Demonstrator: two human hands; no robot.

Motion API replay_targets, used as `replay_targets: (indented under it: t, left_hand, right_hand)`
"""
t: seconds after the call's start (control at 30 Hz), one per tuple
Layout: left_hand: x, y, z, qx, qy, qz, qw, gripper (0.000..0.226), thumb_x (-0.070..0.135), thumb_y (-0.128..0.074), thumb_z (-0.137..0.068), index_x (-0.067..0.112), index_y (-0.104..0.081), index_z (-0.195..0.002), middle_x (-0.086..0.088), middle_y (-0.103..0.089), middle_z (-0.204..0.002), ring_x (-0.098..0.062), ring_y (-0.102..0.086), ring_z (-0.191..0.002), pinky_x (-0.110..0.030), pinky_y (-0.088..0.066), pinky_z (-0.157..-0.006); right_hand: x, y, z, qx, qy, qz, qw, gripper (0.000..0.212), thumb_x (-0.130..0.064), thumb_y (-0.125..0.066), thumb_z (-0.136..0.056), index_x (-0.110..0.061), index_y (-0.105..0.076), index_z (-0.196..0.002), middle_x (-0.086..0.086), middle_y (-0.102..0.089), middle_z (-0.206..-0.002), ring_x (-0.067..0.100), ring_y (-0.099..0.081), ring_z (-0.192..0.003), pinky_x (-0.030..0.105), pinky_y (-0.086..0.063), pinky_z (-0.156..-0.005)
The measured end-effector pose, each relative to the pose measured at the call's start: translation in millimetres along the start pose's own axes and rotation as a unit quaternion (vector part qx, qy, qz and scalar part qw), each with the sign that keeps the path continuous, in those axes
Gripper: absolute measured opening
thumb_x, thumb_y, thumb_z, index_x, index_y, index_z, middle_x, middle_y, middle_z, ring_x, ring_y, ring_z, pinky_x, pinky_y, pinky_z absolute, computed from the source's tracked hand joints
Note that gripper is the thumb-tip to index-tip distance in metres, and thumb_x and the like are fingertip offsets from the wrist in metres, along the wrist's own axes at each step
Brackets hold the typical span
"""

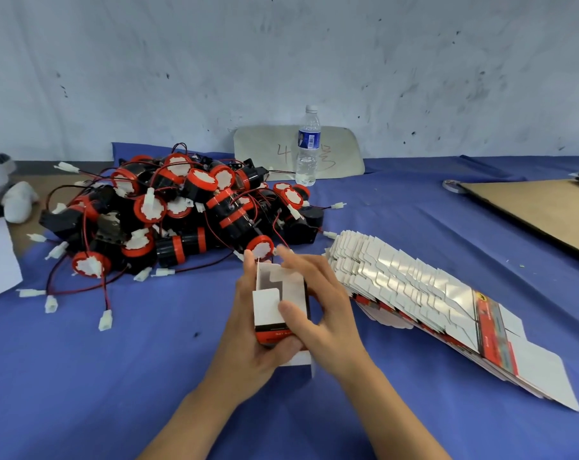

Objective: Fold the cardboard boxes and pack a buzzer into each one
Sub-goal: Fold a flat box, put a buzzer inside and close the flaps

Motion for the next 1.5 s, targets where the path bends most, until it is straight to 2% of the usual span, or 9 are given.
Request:
replay_targets:
  t: [0.13, 0.47, 0.67, 0.87, 0.97, 1.07, 1.2, 1.33, 1.5]
  left_hand:
    - [-1, -2, -2, 0.003, -0.001, -0.001, 1.0, 0.098, 0.046, -0.069, -0.079, 0.055, 0.001, -0.147, 0.008, -0.036, -0.149, -0.013, -0.048, -0.13, -0.021, -0.05, -0.092]
    - [1, -1, -1, 0.026, -0.015, -0.041, 0.999, 0.104, 0.055, -0.072, -0.075, 0.06, 0.006, -0.144, 0.027, -0.034, -0.144, -0.003, -0.047, -0.128, -0.012, -0.046, -0.091]
    - [15, 6, -6, 0.067, -0.175, -0.152, 0.97, 0.072, 0.037, -0.073, -0.072, 0.046, -0.036, -0.133, 0.009, -0.04, -0.135, -0.013, -0.05, -0.121, -0.017, -0.048, -0.089]
    - [9, 8, 1, 0.086, -0.12, -0.068, 0.987, 0.08, 0.041, -0.082, -0.066, 0.044, -0.029, -0.126, 0.008, -0.04, -0.143, -0.023, -0.051, -0.126, -0.04, -0.054, -0.091]
    - [13, 6, -2, 0.055, -0.094, -0.096, 0.989, 0.093, 0.046, -0.074, -0.072, 0.053, -0.017, -0.144, 0.026, -0.035, -0.147, -0.004, -0.045, -0.13, -0.018, -0.046, -0.098]
    - [14, -1, -3, 0.007, -0.113, -0.146, 0.983, 0.091, 0.045, -0.066, -0.084, 0.045, -0.005, -0.151, 0.013, -0.021, -0.159, 0.003, -0.026, -0.141, -0.006, -0.028, -0.105]
    - [13, -5, -2, -0.013, -0.122, -0.149, 0.981, 0.072, 0.041, -0.059, -0.088, 0.035, -0.022, -0.15, 0.009, -0.018, -0.16, 0.0, -0.026, -0.142, -0.012, -0.037, -0.105]
    - [9, -5, -2, -0.015, -0.121, -0.133, 0.984, 0.065, 0.044, -0.056, -0.09, 0.018, -0.035, -0.146, 0.014, -0.029, -0.155, -0.018, -0.036, -0.141, -0.036, -0.042, -0.105]
    - [12, -5, -4, 0.037, -0.162, -0.153, 0.974, 0.047, 0.054, -0.051, -0.092, 0.025, -0.054, -0.128, 0.014, -0.049, -0.138, -0.016, -0.042, -0.135, -0.037, -0.047, -0.1]
  right_hand:
    - [-4, 0, -1, -0.018, -0.004, 0.015, 1.0, 0.046, -0.031, -0.052, -0.081, -0.016, -0.064, -0.123, 0.001, -0.051, -0.116, 0.02, -0.051, -0.115, 0.025, -0.044, -0.096]
    - [-7, -1, -3, -0.047, -0.012, -0.039, 0.998, 0.036, -0.033, -0.062, -0.086, -0.027, -0.062, -0.122, -0.007, -0.054, -0.118, 0.019, -0.054, -0.118, 0.023, -0.045, -0.093]
    - [-5, 2, -2, -0.071, -0.028, -0.036, 0.996, 0.038, -0.033, -0.061, -0.086, -0.023, -0.065, -0.123, -0.007, -0.055, -0.12, 0.02, -0.052, -0.122, 0.022, -0.043, -0.096]
    - [-1, 2, -1, -0.048, -0.037, -0.036, 0.998, 0.013, -0.023, -0.063, -0.081, -0.011, -0.067, -0.085, -0.005, -0.06, -0.109, 0.016, -0.058, -0.107, 0.019, -0.045, -0.085]
    - [2, 1, 0, -0.022, -0.034, -0.027, 0.999, 0.005, -0.008, -0.059, -0.079, -0.009, -0.064, -0.079, -0.005, -0.061, -0.102, 0.016, -0.059, -0.1, 0.021, -0.047, -0.081]
    - [-1, 2, 0, -0.006, -0.033, -0.056, 0.998, 0.029, 0.003, -0.05, -0.077, -0.013, -0.058, -0.099, -0.003, -0.06, -0.096, 0.016, -0.061, -0.085, 0.033, -0.053, -0.07]
    - [3, 3, 1, 0.014, -0.047, -0.048, 0.998, 0.037, -0.002, -0.047, -0.075, -0.021, -0.05, -0.106, -0.014, -0.06, -0.092, 0.008, -0.056, -0.076, 0.02, -0.048, -0.066]
    - [4, 2, 2, 0.027, -0.019, -0.031, 0.999, 0.036, -0.01, -0.044, -0.073, -0.023, -0.052, -0.106, -0.006, -0.06, -0.093, 0.018, -0.058, -0.083, 0.026, -0.049, -0.074]
    - [8, 2, 3, 0.081, -0.012, -0.109, 0.991, 0.04, -0.015, -0.039, -0.074, -0.029, -0.047, -0.111, 0.004, -0.048, -0.12, 0.028, -0.051, -0.092, 0.05, -0.046, -0.081]
Point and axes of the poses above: each hand's wrist, its own z-axis away from the middle knuckle, its own y-axis out of the back of the hand, x = y × z, the point moved 2 cm from there along -z, towards the middle knuckle
